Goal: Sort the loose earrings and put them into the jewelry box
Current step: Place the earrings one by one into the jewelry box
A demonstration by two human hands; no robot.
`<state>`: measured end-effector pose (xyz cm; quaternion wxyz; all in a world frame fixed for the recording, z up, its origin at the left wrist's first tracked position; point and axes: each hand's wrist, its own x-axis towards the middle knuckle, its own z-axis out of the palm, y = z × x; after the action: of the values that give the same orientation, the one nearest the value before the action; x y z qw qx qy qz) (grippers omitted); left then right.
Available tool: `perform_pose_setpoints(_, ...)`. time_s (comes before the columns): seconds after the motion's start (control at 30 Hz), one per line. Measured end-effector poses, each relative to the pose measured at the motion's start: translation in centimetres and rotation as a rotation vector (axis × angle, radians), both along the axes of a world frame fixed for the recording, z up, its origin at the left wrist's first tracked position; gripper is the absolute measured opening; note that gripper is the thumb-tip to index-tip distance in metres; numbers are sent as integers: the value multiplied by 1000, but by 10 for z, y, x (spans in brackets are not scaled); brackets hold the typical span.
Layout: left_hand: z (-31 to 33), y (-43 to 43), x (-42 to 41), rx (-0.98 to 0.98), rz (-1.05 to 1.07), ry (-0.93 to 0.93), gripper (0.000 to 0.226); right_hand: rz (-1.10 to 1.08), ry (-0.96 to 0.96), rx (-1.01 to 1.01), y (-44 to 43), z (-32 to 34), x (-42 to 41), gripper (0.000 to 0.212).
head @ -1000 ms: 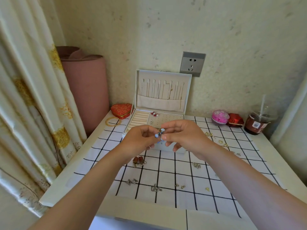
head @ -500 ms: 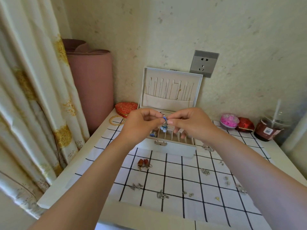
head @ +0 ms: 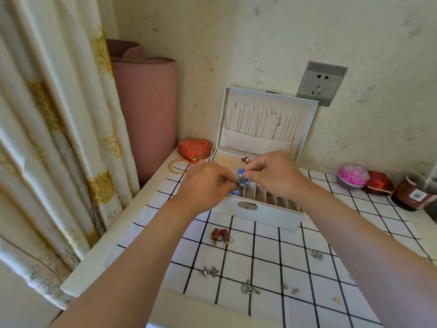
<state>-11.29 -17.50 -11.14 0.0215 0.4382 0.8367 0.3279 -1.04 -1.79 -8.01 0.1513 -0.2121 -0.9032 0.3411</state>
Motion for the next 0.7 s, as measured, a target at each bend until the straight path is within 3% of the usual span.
perform_pose_setpoints(0.23, -2, -4, -5, -5, -100, 27, 11, 35, -29, 63, 0, -4, -8, 4)
perform_pose_setpoints(0.4, -5, 0, -1, 41, -23, -6, 5, 5, -155, 331, -7, -2, -6, 3)
perform_pose_setpoints(0.47, -6, 1, 2, 93, 21, -36, 14, 21, -194, 380, -8, -2, -6, 7)
perform_pose_setpoints(0.57, -8, 2, 2, 98, 21, -24, 28, 77, -234, 382, -8, -5, -4, 15)
perform_pose_setpoints(0.7, -10, 2, 1, 45, -3, 55, 18, 93, -223, 308, -2, -3, -3, 15)
